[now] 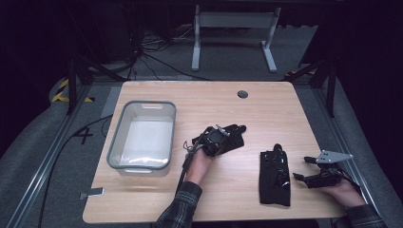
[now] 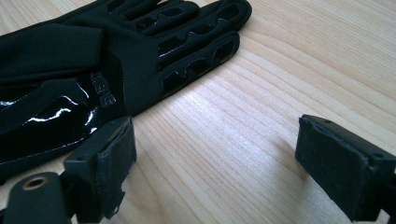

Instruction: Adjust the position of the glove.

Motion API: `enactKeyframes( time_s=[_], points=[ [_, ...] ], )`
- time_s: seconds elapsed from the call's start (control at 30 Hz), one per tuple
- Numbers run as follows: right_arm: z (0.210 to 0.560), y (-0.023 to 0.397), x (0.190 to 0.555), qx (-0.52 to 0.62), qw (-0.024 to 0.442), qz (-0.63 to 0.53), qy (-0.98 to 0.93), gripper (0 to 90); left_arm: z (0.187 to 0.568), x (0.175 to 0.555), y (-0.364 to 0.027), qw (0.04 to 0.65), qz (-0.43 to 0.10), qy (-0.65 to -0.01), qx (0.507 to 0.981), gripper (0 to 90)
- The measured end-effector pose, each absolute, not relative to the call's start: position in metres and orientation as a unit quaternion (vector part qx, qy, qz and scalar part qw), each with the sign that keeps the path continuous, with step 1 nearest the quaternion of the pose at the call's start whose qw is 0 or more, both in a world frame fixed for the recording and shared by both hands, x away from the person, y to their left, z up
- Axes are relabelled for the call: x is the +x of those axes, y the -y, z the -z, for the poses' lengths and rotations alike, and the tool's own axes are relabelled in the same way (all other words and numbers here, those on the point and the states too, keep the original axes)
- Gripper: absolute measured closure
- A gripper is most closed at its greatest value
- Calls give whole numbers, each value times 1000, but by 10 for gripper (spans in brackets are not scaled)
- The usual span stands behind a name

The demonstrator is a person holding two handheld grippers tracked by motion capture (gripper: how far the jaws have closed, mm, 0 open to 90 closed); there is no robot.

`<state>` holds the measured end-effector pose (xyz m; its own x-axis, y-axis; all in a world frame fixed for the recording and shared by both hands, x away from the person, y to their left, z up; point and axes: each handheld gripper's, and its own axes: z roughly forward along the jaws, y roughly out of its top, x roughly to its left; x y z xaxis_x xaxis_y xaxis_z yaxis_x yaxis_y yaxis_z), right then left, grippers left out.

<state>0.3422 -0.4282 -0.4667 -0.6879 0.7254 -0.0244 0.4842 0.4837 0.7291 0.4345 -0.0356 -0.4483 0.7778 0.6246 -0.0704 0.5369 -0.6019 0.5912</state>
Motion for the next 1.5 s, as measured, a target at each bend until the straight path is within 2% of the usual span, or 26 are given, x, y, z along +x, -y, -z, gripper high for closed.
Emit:
enactKeyframes(
  time_s=[0.7,0.87,1.03,1.2,1.5],
  points=[
    [467,428,342,358,167,-360,-846,120,449,403,77,323,-14,-262,909,895],
    [467,428,342,357,167,-360,-846,120,442,402,77,327,-30,-255,909,894],
    [467,428,342,358,166,-360,-846,118,432,417,61,345,-52,-284,893,895],
    [467,428,343,358,166,-360,-846,116,436,430,47,333,-74,-308,888,895],
    [467,428,342,358,166,-359,-846,116,447,430,43,305,-71,-317,895,895]
  ],
)
